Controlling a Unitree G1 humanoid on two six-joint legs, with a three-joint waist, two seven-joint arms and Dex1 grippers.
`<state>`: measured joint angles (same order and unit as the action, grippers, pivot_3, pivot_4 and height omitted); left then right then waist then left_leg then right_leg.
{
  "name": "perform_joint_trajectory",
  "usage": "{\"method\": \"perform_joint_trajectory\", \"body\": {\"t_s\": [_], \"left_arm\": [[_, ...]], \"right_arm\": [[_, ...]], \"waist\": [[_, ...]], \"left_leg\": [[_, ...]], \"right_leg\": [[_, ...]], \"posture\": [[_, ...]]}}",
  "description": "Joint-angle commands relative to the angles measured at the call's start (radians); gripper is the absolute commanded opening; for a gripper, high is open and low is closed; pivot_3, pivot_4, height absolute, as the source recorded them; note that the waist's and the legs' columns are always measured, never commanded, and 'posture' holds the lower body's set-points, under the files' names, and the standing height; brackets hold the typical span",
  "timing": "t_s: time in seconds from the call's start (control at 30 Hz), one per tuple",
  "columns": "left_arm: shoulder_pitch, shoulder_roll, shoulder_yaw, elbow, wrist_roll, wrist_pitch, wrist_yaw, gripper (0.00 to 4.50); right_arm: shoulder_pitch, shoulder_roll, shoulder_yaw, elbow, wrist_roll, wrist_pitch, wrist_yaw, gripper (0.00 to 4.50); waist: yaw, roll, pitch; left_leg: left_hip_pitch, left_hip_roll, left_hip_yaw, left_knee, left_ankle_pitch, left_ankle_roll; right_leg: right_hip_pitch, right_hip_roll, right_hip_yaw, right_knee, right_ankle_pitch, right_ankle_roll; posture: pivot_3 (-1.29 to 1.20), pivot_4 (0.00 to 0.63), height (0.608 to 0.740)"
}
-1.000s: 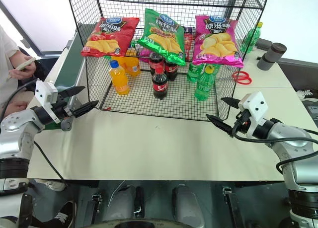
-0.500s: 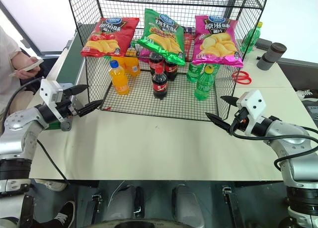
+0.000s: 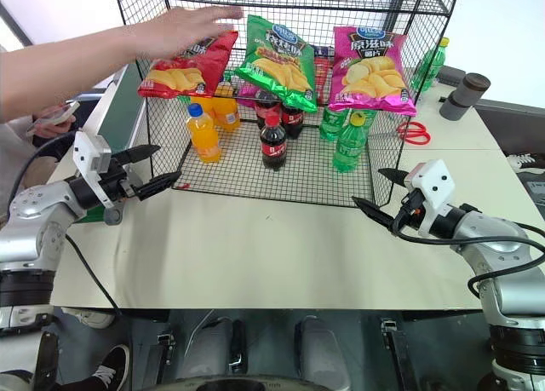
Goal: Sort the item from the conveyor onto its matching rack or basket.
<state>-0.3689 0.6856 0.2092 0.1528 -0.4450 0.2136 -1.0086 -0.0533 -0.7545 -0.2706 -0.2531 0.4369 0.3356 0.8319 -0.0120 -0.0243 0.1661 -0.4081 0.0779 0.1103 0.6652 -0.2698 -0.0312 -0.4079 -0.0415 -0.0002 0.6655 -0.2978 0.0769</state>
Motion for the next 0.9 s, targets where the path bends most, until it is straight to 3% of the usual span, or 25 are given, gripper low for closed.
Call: {"method": "perform_joint_trajectory", "body": {"t_s": [0.03,0.67,0.9], "left_arm": [[-0.01,0.012,0.017,-0.041,-0.026,0.0,-0.022,4.5],[0.017,0.024,0.036,-0.082,-0.021,0.012,0.003,4.5],[0.054,0.045,0.067,-0.113,-0.096,0.08,-0.044,4.5]], "right_arm": [[0.002,0.004,-0.021,-0.027,0.003,-0.044,0.008,4.24],[-0.026,0.0,0.006,0.026,-0.028,-0.083,0.04,4.24],[-0.058,-0.001,0.032,0.05,-0.034,-0.09,0.051,4.24]], "waist": [[0.0,0.0,0.0],[0.0,0.0,0.0],[-0.001,0.0,0.0]], "left_leg": [[0.0,0.0,0.0,0.0,0.0,0.0],[0.0,0.0,0.0,0.0,0.0,0.0],[0.0,0.0,0.0,0.0,0.0,0.0]], "right_leg": [[0.0,0.0,0.0,0.0,0.0,0.0],[0.0,0.0,0.0,0.0,0.0,0.0],[0.0,0.0,0.0,0.0,0.0,0.0]], "posture": [[0.0,0.15,0.74],[0.0,0.15,0.74],[0.0,0.15,0.74]]}}
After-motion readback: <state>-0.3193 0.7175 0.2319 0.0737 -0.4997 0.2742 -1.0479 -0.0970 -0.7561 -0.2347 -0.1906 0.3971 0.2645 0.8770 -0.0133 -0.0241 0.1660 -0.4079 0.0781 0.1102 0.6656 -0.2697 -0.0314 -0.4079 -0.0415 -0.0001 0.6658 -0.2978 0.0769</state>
